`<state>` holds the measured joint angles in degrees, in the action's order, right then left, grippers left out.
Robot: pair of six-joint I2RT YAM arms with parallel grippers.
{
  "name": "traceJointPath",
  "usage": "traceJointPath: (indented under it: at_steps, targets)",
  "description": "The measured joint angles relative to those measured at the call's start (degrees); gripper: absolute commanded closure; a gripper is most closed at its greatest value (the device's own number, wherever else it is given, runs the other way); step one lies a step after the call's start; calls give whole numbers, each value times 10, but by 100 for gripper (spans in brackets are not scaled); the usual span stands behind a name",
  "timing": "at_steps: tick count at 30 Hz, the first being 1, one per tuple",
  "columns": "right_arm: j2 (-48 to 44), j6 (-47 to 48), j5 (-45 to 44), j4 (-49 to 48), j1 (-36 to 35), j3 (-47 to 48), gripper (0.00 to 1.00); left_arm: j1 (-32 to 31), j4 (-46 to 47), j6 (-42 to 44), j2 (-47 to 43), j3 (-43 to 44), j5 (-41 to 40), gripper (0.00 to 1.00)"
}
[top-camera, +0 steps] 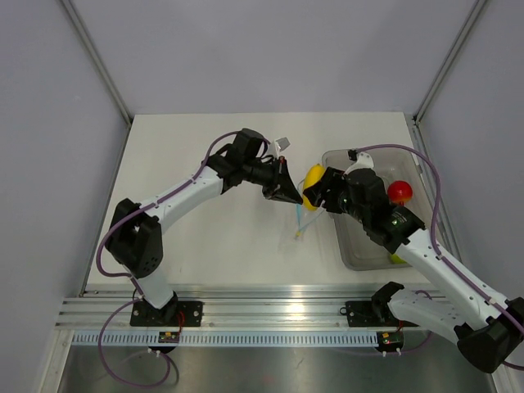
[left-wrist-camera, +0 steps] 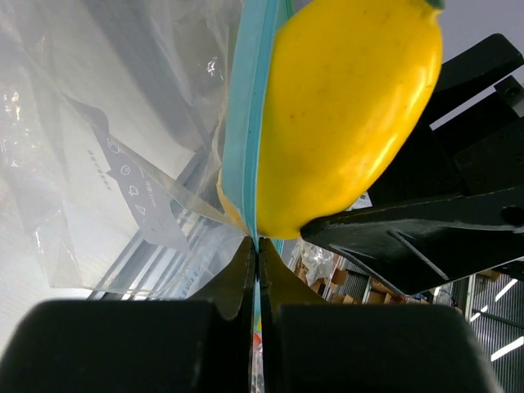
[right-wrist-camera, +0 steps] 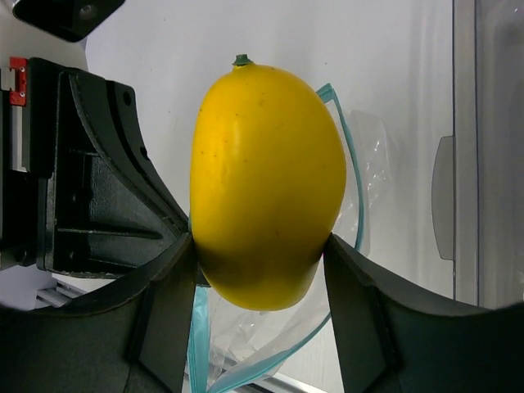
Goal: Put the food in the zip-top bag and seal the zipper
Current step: Place the fake fruit in the zipper food storage bag.
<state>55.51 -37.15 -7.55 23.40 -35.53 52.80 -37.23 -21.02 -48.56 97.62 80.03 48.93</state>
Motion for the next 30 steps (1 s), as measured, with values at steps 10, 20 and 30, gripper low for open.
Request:
traceJointPath:
  at_steps: [10,20,30]
  targets:
    - [0,17,11,35,0,6,23,1,8,0,1,0,8,100]
    - [-33,20,-10,72,0,39,33,5,10,0,1,0,8,100]
    - [12,-23,-49,127,0,33,46,9,10,1,1,0,8,100]
